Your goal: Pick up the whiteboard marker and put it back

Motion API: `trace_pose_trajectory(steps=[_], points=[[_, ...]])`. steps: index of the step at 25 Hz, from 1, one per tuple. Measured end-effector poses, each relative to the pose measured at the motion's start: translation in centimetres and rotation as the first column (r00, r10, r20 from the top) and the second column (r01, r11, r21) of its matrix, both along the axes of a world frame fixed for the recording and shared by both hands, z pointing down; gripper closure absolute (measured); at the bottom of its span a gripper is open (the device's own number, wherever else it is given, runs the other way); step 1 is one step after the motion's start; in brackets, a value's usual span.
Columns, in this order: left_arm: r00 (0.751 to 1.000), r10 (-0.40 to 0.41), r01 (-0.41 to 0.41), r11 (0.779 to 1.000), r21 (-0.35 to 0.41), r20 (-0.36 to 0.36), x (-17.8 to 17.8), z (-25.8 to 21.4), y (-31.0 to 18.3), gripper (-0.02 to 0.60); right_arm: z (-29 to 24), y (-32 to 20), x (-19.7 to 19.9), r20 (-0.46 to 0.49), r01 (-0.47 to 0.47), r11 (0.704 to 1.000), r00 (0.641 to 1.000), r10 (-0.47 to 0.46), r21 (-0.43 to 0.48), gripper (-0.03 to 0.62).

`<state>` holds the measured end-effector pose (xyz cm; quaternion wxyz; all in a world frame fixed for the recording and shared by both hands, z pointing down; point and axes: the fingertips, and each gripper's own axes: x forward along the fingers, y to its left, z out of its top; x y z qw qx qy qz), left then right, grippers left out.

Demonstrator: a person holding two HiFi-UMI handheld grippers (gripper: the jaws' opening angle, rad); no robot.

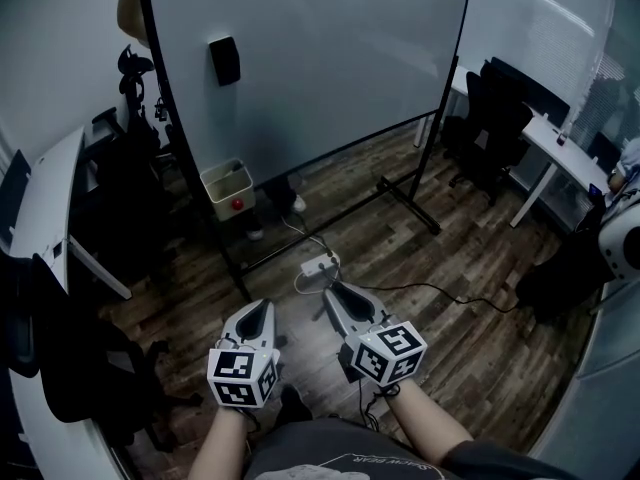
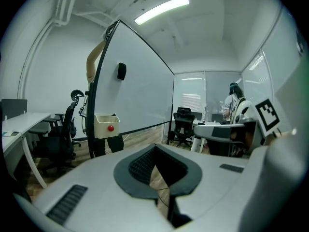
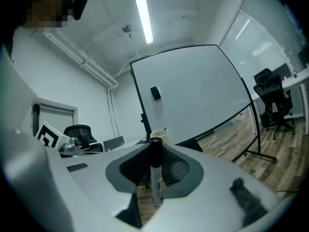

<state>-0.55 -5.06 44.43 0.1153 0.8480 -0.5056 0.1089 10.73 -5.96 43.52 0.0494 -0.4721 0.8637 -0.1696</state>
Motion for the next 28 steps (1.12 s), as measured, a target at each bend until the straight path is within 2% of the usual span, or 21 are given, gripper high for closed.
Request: trace_pose_trajectory(steps=[20, 28], points=[[0.999, 0.040, -0.038, 0.997, 0.066, -0.021, -5.0, -2.6, -12.6, 0.569, -2.5, -12.4, -5.0, -0.012, -0.038, 0.998, 0.999, 0.038, 0.045, 0.514], [0.998, 0.057, -0.056, 0.997, 0.050, -0.029, -7.7, -1.9, -16.1, 0.569, -2.0, -15.8, -8.0, -0.023, -0.049, 0.998, 0.999, 0.049, 0.031, 0.514]])
